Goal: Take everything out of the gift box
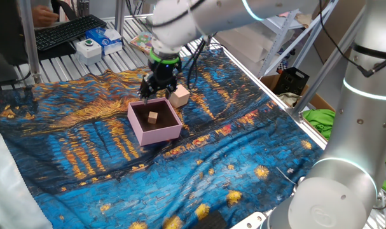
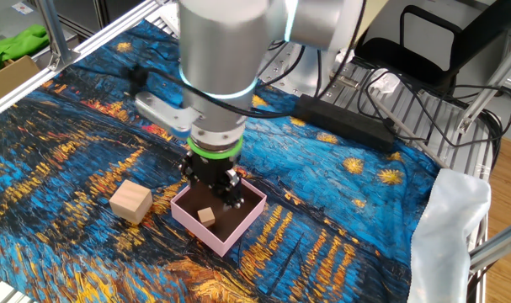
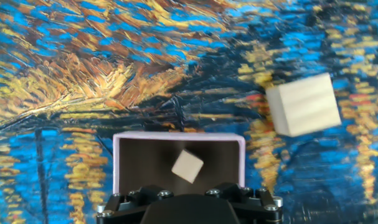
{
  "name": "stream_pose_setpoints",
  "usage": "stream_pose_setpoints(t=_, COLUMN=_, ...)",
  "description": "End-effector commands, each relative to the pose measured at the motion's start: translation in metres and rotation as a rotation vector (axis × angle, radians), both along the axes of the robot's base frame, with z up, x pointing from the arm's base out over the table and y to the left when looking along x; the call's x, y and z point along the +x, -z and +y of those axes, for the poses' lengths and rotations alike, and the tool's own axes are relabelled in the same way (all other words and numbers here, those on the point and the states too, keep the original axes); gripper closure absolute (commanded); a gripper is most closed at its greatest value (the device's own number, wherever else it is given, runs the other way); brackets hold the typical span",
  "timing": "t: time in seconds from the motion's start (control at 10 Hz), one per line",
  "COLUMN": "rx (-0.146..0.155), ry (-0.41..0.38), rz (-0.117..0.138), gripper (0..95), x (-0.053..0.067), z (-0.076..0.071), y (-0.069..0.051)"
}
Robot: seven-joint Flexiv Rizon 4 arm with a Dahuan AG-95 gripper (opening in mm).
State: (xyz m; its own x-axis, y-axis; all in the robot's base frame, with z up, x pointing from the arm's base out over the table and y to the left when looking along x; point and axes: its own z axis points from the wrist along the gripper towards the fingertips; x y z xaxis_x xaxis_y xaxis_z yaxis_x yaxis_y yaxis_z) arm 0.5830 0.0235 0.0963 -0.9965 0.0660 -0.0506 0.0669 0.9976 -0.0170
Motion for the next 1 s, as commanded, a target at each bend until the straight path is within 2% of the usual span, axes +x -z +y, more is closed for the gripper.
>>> stream_pose_setpoints(t=0.1, rx=0.009, ry=-0.01, rz=-0.075, gripper=19.0, x=-0.0001, z=0.001, y=0.0011)
stream_pose_setpoints(t=0.4, rx=0.01, ry=0.011, rz=-0.081, gripper=19.0, x=-0.0044, z=0.0024, y=0.004)
stream_pose_setpoints(t=0.6, rx=-0.002, ry=0.037, rz=-0.071, gripper=19.0, x=-0.0037, z=0.0032, y=0.0054)
stream_pose_setpoints(t=0.7, rx=-0.02, ry=0.064, rz=-0.066, gripper=19.0, x=-0.003, z=0.004, y=0.0067)
stream_pose_setpoints(t=1.0, rx=-0.017, ry=0.144, rz=-0.046, gripper=19.0, x=-0.0028, z=0.003, y=0.0085)
